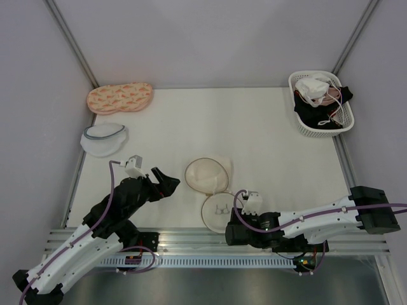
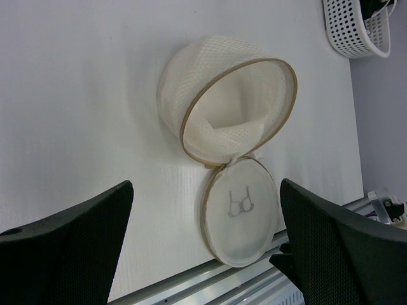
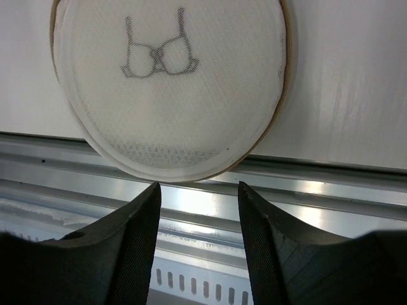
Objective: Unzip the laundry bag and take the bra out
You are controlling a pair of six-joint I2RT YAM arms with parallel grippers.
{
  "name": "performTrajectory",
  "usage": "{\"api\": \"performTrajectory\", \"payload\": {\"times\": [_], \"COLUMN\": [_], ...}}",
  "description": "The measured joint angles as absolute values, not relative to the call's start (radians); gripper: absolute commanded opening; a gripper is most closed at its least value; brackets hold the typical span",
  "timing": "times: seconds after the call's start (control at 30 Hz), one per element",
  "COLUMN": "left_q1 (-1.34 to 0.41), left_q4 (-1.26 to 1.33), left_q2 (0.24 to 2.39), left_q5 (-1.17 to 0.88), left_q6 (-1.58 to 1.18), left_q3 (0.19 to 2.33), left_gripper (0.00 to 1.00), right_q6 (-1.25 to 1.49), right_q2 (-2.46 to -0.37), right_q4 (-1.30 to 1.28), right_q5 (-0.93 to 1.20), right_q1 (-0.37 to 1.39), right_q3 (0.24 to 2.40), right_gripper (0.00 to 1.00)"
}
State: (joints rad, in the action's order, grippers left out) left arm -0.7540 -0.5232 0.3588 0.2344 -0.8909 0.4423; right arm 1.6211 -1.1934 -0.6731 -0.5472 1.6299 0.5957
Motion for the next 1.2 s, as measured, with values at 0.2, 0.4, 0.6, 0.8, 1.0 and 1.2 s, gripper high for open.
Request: {"api": "performTrajectory", "payload": {"times": [0.2, 0.4, 0.6, 0.8, 1.0, 1.2], "left_q1": [-0.754, -0.754, -0.754, -0.754, -0.754, -0.754], "left_q4": [-0.527, -0.530, -0.530, -0.531, -0.533, -0.540], "left_q2": [0.350, 0.348, 0.346, 0.337, 0.319, 0.321], "left_q5": [0.234, 0.234, 0.234, 0.233, 0.234, 0.234], "left_q6": [-0.891, -0.892, -0.892, -0.893, -0.893, -0.893], "left_q3": [0.442, 0.442, 0.442, 0.442, 0.442, 0.440], "left_gripper": [0.99, 0.99, 0.99, 0.99, 0.99, 0.99], "right_q6": [1.738, 1.800, 1.832, 1.837, 1.816, 1.710], "right_q2": [-1.244, -1.291, -1.320, -1.364, -1.308, -1.101], "right_q4": [-0.735, -0.750, -0.746, -0.761, -0.870, -0.923], "right_q5": [-0.570, -0.583, -0.606, -0.611, -0.632, -0.710], "right_q1": [1.634, 1.634, 1.634, 1.634, 1.635, 1.643], "right_q3": [0.603, 0.604, 0.604, 0.617, 0.664, 0.759], "right_gripper": [0.60, 0.47, 0.01, 0.00, 0.01, 0.01]}}
